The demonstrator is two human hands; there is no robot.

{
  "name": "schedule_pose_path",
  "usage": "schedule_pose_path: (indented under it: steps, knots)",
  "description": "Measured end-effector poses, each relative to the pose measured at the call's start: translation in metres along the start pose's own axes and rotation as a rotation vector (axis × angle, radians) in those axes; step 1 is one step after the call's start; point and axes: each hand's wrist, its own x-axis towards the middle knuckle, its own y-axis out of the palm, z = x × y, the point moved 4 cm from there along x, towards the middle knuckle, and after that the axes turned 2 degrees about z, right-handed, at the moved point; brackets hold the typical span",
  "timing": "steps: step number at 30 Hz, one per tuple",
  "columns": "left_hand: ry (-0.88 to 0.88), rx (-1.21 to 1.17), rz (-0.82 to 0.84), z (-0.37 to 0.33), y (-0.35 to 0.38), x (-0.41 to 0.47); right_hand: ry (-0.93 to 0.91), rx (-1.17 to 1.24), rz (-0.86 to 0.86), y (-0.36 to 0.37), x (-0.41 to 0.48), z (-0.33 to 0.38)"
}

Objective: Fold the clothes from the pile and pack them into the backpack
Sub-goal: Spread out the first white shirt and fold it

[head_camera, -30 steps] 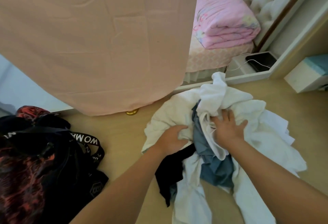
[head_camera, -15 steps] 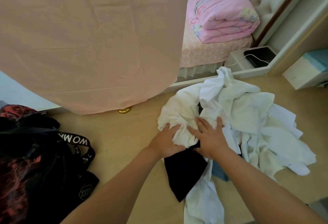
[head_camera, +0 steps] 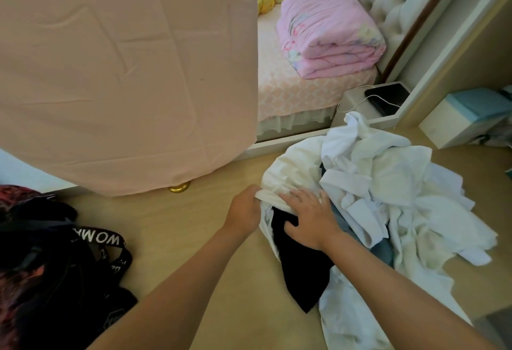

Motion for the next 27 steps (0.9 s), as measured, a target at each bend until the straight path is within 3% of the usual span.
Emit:
schedule_pose_path:
  steps: [5, 7, 11, 15, 17, 20, 22, 24, 27]
  knots:
    - [-0.188, -0.357, -0.180, -0.037, -0.060, -0.004, 0.142, 0.154, -0.100, -0.035, 0.009, 0.007]
    - [-0.120, -0.198, -0.197, -0.034, -0.090, -0.005, 0.170, 0.269, -0.130, -0.054, 0.010, 0.014]
    - [-0.135, 0.339, 0.043, 0.010, -0.117, -0.019, 0.203, 0.440, -0.254, -0.084, 0.019, 0.040]
    - [0.142, 0.133, 0.146, 0.002, -0.110, -0.049, 0.021, 0.500, -0.203, -0.097, 0.022, 0.088]
    - [0.278, 0.040, 0.118, -0.012, -0.108, -0.057, -0.073, 0.508, -0.192, -0.097, 0.019, 0.114]
    - [0.329, 0.068, 0.033, -0.015, -0.124, -0.061, -0.155, 0.563, -0.158, -0.088, 0.011, 0.140]
    - [0.274, 0.081, 0.013, -0.008, -0.145, -0.066, -0.126, 0.487, -0.108, -0.077, 0.005, 0.135]
    - [0.135, 0.114, 0.036, 0.011, -0.165, -0.068, -0.033, 0.196, -0.057, -0.063, 0.001, 0.115]
    - [-0.073, 0.409, 0.217, 0.055, -0.173, -0.069, 0.103, -0.071, 0.105, -0.039, 0.000, 0.091]
